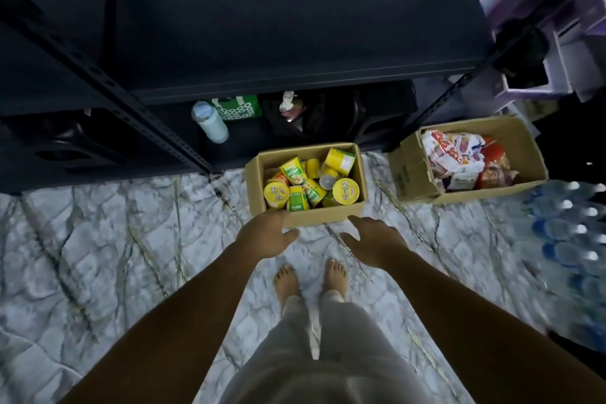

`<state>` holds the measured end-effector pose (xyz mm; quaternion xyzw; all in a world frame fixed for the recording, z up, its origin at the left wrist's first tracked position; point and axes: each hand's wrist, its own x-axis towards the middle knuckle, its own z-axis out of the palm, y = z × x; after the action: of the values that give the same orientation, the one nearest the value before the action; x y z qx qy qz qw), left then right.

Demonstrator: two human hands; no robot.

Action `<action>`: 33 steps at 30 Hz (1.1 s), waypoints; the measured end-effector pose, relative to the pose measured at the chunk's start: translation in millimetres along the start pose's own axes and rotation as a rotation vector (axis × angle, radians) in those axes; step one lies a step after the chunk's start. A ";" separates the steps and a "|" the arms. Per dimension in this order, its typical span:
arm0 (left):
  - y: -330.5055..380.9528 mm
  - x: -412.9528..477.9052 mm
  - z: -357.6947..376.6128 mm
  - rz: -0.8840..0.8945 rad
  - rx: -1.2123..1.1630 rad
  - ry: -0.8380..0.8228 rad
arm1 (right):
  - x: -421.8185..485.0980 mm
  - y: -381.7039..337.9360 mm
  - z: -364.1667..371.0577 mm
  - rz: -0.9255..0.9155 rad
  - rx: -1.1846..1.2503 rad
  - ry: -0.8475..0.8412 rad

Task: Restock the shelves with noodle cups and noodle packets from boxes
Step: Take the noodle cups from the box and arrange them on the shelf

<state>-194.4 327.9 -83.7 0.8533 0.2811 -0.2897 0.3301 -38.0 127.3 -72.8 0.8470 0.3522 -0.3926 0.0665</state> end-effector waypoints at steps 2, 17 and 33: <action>-1.3 14.0 0.4 -0.008 -0.013 0.014 | 17.0 3.4 -0.5 -0.004 0.004 -0.008; -110.3 253.6 69.0 -0.200 -0.154 0.155 | 299.5 31.9 74.0 -0.131 0.134 -0.070; -191.8 449.0 145.2 -0.208 -0.156 0.259 | 538.4 -10.1 168.1 -0.263 0.467 0.189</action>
<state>-65.3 471.7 -555.0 0.8215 0.4297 -0.1872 0.3247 90.3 362.5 -569.2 0.8192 0.3638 -0.3877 -0.2151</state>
